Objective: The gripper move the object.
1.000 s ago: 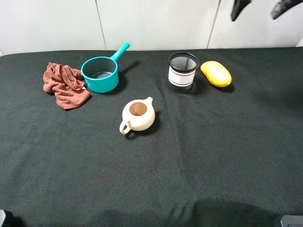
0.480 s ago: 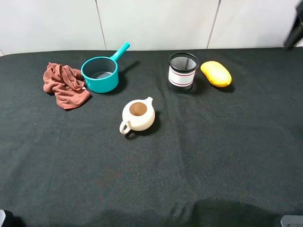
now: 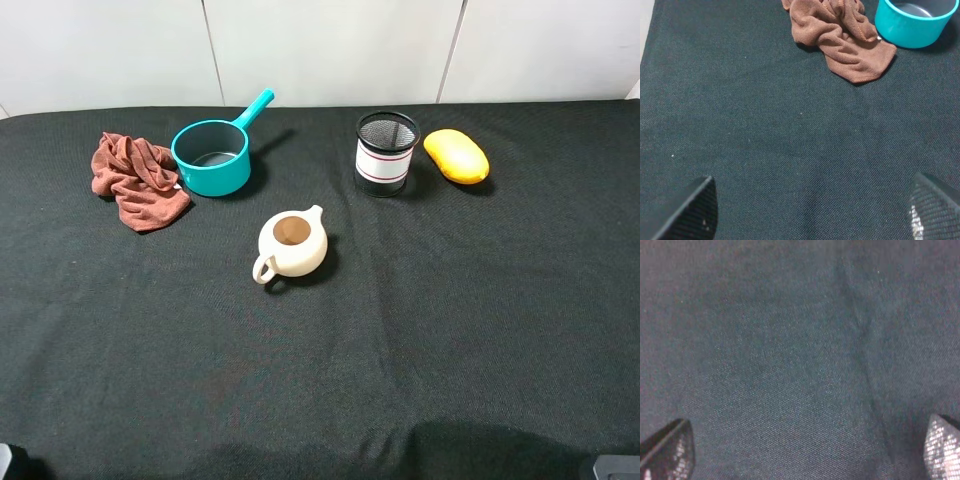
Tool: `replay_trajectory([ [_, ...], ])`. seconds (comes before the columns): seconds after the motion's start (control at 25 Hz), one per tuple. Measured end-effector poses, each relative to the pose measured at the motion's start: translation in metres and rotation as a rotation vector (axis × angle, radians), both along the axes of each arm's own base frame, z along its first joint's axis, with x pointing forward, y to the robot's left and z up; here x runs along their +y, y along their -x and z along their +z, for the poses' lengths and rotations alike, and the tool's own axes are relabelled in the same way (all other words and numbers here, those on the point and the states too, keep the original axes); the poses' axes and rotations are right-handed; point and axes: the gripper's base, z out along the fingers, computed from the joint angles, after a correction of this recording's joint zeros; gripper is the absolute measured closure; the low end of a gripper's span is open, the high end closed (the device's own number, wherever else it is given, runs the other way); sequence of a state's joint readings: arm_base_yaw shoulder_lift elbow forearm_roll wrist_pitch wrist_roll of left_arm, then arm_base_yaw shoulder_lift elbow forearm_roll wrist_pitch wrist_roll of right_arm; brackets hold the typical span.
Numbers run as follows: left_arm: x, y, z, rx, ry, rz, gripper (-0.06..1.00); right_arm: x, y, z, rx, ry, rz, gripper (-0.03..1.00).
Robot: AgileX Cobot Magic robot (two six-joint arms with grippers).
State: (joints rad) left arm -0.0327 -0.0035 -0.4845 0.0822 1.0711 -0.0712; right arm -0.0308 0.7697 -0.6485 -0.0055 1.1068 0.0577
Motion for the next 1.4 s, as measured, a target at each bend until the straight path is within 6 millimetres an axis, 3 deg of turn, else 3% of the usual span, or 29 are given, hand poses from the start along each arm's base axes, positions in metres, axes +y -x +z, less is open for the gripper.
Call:
replay_trajectory([
  [0.12, 0.0, 0.0, 0.0, 0.0, 0.0, 0.0, 0.18, 0.001, 0.03, -0.016, -0.089, 0.003, -0.006, 0.27],
  [0.4, 0.0, 0.0, 0.0, 0.0, 0.0, 0.0, 0.18, 0.002, 0.07, -0.003, -0.395, 0.022, 0.004, 0.27],
  [0.84, 0.0, 0.0, 0.0, 0.0, 0.0, 0.0, 0.18, 0.006, 0.086, 0.0, -0.502, 0.042, 0.097, 0.27],
  [1.2, 0.0, 0.0, 0.0, 0.0, 0.0, 0.0, 0.18, 0.008, 0.117, 0.003, -0.693, 0.059, 0.104, 0.27],
  [1.4, 0.0, 0.0, 0.0, 0.0, 0.0, 0.0, 0.18, 0.008, 0.118, 0.003, -0.703, 0.049, 0.139, 0.27],
])
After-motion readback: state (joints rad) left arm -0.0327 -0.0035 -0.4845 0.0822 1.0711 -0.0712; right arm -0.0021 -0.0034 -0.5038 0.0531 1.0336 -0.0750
